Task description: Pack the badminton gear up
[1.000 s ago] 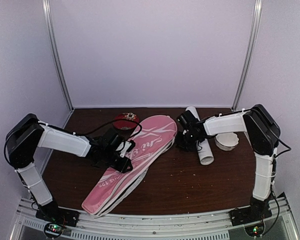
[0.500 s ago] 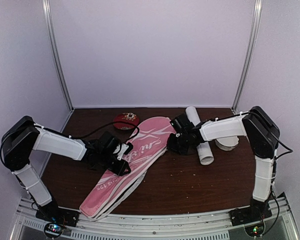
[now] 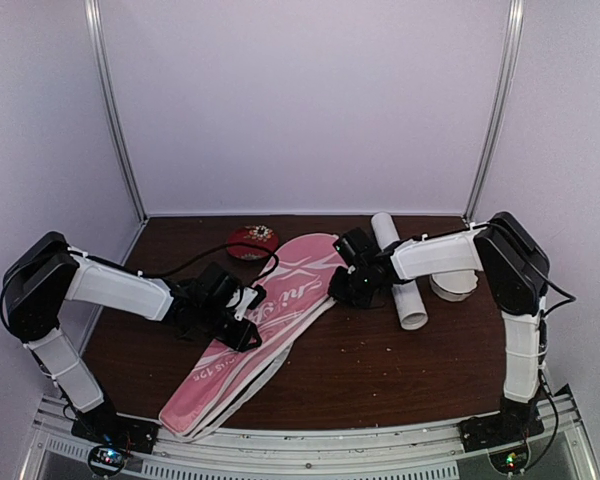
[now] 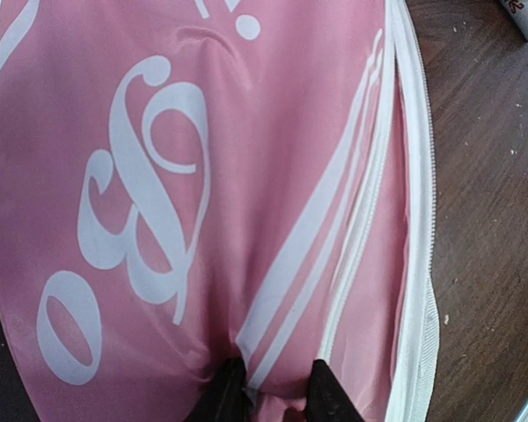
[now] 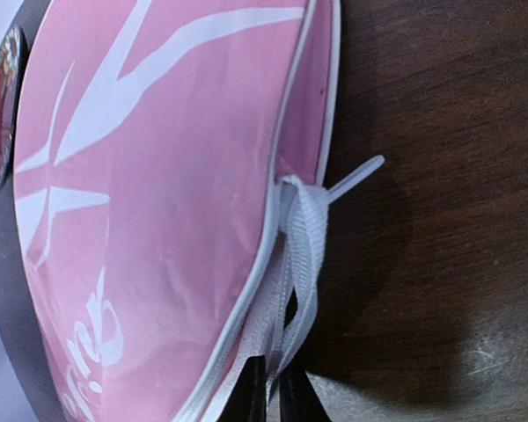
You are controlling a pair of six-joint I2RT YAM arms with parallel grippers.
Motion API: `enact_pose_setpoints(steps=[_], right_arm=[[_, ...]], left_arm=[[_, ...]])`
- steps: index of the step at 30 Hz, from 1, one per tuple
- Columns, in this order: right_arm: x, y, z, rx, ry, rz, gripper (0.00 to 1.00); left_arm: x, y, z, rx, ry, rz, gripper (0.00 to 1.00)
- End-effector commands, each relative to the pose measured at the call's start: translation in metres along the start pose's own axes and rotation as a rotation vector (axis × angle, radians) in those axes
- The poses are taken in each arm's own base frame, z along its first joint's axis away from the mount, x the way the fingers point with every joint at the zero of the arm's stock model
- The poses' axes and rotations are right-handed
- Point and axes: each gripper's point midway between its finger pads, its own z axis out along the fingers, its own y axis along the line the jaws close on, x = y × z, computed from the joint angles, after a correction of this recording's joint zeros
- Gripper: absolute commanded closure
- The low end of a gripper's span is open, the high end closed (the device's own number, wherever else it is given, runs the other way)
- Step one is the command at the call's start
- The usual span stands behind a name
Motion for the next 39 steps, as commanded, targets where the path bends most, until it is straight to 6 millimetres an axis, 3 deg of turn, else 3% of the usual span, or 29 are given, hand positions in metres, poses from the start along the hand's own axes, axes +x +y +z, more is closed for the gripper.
enact_pose_setpoints(steps=[1, 6, 10, 14, 17, 26, 32, 39], right_arm=[[0.0, -0.015, -0.002, 0.074, -0.01, 0.015, 1.0], [-0.015, -0.03, -0.026, 0.106, -0.051, -0.021, 1.0], [-0.031, -0.053, -0.041, 0.176, -0.07, -0.073, 1.0], [-0.043, -0.076, -0.036, 0.228, -0.037, -0.104, 1.0], [-0.048, -0.082, -0.03, 0.257, -0.01, -0.157, 1.0], [-0.063, -0.059, -0.028, 0.204, -0.019, -0.311, 0.81], [-0.059, -0.035, -0.048, 0.073, -0.052, -0.404, 0.59], [-0.047, 0.006, -0.064, 0.004, -0.082, -0.541, 0.59]], left_arm=[[0.074, 0.018, 0.003, -0.072, 0.262, -0.038, 0.74], [0.075, 0.021, 0.003, -0.085, 0.265, -0.039, 0.75], [0.076, 0.021, 0.004, -0.088, 0.267, -0.038, 0.75], [0.074, 0.02, 0.003, -0.084, 0.262, -0.034, 0.76], [0.073, 0.019, 0.003, -0.078, 0.258, -0.03, 0.76], [0.056, 0.008, -0.003, -0.033, 0.205, -0.001, 0.75], [0.049, 0.004, -0.004, -0.015, 0.185, 0.001, 0.75], [0.046, 0.001, -0.002, -0.005, 0.181, 0.001, 0.75]])
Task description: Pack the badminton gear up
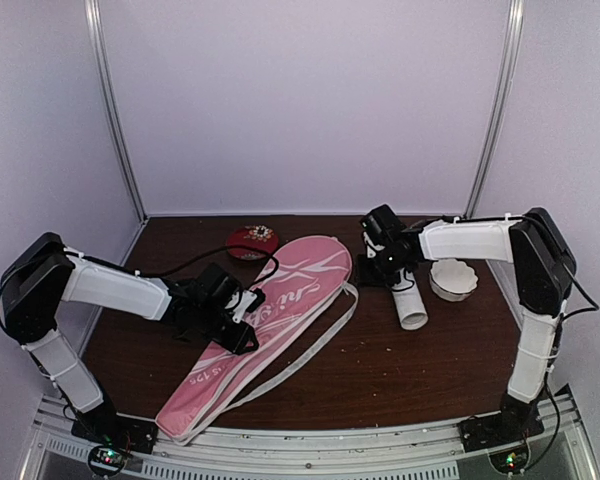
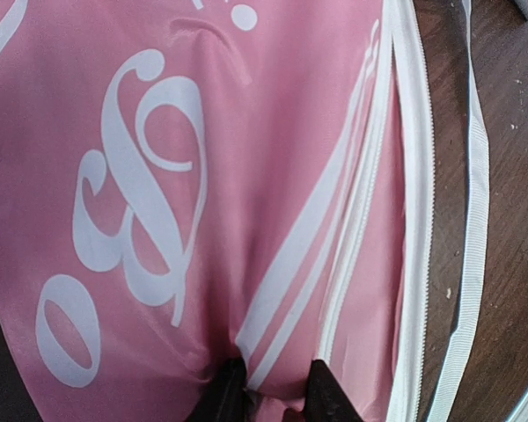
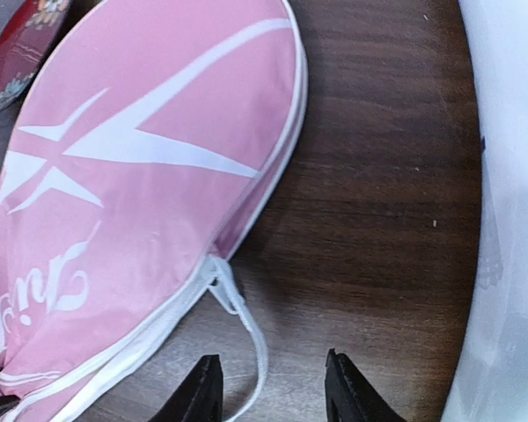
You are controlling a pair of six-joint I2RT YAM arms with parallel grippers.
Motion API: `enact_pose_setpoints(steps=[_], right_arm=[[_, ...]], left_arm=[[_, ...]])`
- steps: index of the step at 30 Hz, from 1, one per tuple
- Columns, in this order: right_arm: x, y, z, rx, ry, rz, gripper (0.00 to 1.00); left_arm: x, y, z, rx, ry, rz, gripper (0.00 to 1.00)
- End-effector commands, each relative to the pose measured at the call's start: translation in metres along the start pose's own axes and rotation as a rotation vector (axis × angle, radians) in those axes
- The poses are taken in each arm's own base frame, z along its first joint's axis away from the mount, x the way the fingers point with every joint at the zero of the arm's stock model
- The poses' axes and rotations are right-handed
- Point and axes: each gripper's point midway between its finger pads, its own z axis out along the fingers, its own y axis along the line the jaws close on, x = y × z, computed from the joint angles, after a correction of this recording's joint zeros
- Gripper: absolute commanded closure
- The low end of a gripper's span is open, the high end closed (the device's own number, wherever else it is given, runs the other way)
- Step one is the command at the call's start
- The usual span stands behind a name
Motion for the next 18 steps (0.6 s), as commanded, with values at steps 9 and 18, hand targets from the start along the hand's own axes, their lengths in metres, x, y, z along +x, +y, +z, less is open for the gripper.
enact_pose_setpoints(steps=[9, 18], right_arm=[[0.001, 0.071, -0.006, -0.114, -0.011, -0.169, 0.71], [0.01, 0.047, 0.017, 0.031, 0.042, -0.205, 0.71]], left_arm=[[0.039, 0.003, 0.004, -0.005, 0.154, -0.018, 0.75], [0.038, 0.002, 0.005, -0.001, 0.149, -0.019, 0.75]])
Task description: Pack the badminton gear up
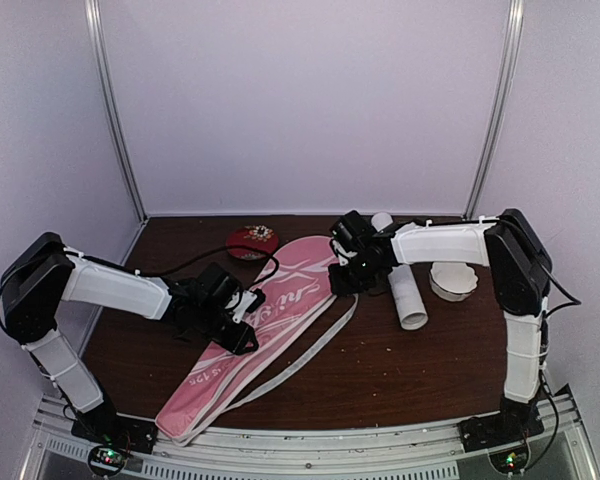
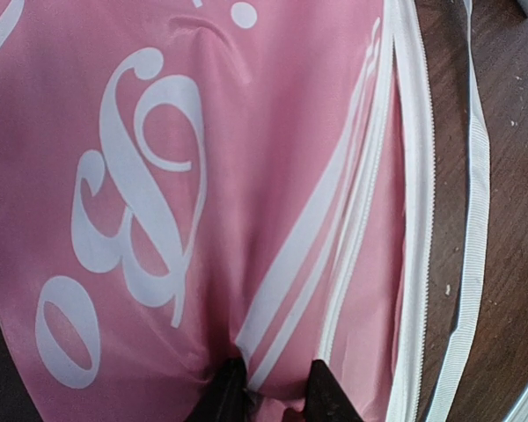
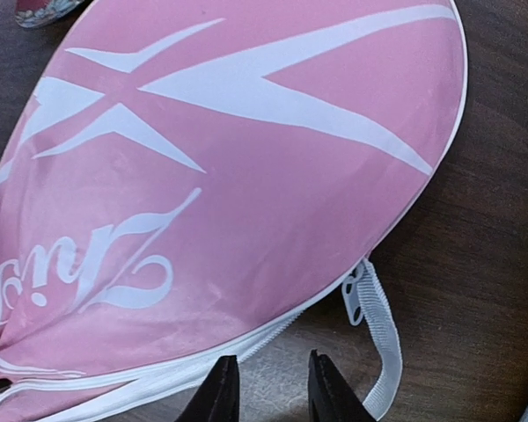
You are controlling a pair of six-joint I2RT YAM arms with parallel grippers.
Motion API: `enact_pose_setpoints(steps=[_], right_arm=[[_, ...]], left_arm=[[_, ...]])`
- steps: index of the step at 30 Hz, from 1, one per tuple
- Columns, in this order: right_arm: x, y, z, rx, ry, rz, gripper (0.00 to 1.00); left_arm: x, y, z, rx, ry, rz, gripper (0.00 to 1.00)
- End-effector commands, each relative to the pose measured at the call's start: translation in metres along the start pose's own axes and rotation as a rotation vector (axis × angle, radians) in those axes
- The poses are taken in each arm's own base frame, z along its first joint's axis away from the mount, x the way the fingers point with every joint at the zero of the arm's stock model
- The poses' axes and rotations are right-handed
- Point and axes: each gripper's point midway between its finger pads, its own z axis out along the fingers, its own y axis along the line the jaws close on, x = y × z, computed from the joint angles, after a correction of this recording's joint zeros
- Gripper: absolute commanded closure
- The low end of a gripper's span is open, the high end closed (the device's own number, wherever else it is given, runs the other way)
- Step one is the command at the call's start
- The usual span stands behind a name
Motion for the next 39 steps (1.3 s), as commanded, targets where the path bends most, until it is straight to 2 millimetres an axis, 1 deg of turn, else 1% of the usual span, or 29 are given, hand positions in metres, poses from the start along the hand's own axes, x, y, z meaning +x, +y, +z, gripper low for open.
enact_pose_setpoints(steps=[1, 5, 8, 15, 19, 25, 30, 34, 37, 39], right_arm=[[0.001, -0.018, 0.005, 0.095, 0.017, -0.027, 0.7], [0.003, -0.029, 0.009, 0.155, 0.028, -0.049, 0.7], [0.005, -0.034, 0.012, 0.177, 0.036, -0.062, 0.69], [0.004, -0.036, 0.024, 0.178, 0.051, -0.066, 0.7], [0.001, -0.04, 0.028, 0.199, 0.049, -0.068, 0.71], [-0.005, -0.049, 0.033, 0.254, 0.065, -0.084, 0.75], [-0.008, -0.046, 0.035, 0.245, 0.07, -0.114, 0.77], [-0.008, -0.046, 0.037, 0.243, 0.087, -0.126, 0.87], [-0.005, -0.043, 0.037, 0.224, 0.099, -0.129, 1.0], [-0.002, -0.039, 0.036, 0.197, 0.113, -0.129, 1.0]], left_arm=[[0.037, 0.003, 0.006, -0.003, 0.14, -0.019, 0.75], [0.037, 0.003, 0.006, -0.006, 0.141, -0.02, 0.75], [0.037, 0.003, 0.006, -0.006, 0.14, -0.02, 0.75], [0.035, 0.003, 0.006, -0.004, 0.14, -0.02, 0.75], [0.035, 0.002, 0.007, -0.002, 0.139, -0.022, 0.75], [0.035, 0.002, 0.009, 0.002, 0.144, -0.022, 0.75], [0.034, 0.002, 0.01, 0.0, 0.151, -0.02, 0.75], [0.033, 0.002, 0.011, 0.001, 0.151, -0.022, 0.75], [0.032, 0.001, 0.012, 0.006, 0.152, -0.027, 0.75], [0.032, 0.0, 0.014, 0.009, 0.153, -0.032, 0.76]])
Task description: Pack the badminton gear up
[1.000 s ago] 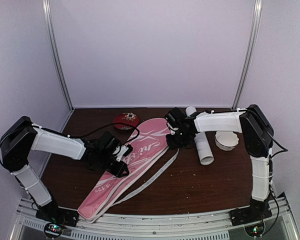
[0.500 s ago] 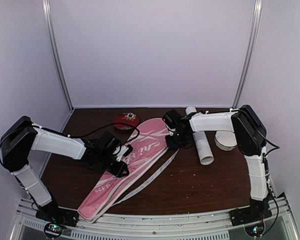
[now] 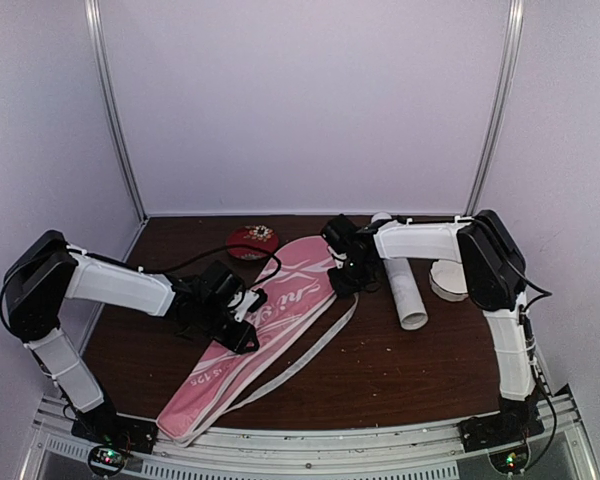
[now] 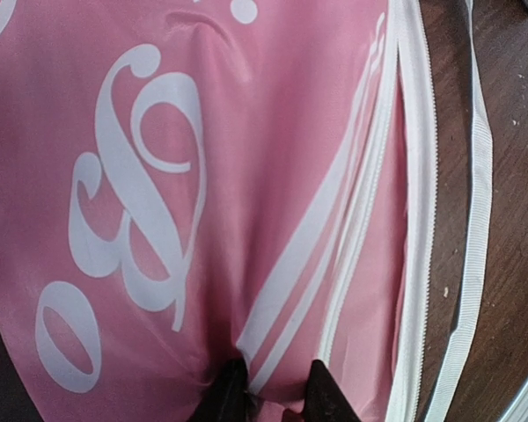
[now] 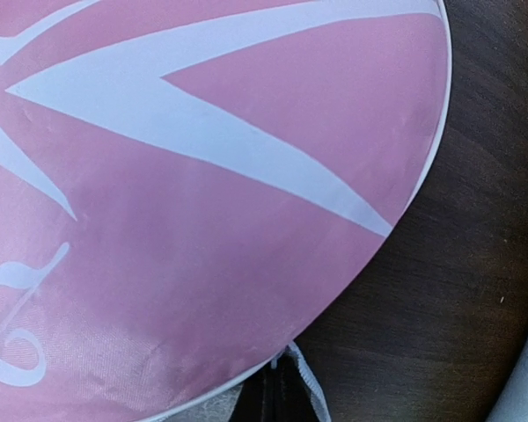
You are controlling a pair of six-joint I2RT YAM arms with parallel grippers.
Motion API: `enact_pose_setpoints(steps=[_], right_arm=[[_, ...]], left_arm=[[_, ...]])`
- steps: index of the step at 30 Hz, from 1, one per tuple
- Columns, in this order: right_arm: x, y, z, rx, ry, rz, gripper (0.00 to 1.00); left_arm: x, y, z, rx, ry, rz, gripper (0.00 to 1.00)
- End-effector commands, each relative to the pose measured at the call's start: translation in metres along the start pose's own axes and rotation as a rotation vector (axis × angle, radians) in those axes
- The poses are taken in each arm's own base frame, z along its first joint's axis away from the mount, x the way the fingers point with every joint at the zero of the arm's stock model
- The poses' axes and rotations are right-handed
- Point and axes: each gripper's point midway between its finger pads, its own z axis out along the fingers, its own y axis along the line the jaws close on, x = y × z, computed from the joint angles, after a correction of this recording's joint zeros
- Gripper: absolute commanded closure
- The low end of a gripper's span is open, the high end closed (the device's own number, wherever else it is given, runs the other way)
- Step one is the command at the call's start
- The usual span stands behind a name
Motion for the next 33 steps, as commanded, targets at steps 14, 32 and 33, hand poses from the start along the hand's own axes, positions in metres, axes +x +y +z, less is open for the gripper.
enact_pose_setpoints(steps=[14, 32, 33], right_arm=[[0.044, 0.09, -0.025, -0.269, 0.029, -0.136, 1.0], [0.002, 0.03, -0.015, -0.225, -0.031, 0.001, 1.0], [0.005, 0.033, -0.017, -0.243, -0.03, -0.001, 1.0]], left_arm=[[0.025, -0.011, 0.028, 0.075, 0.113, -0.114, 0.86], [-0.079, -0.038, 0.028, 0.185, -0.08, -0.172, 0.76], [-0.082, -0.038, 0.031, 0.192, -0.081, -0.187, 0.76]])
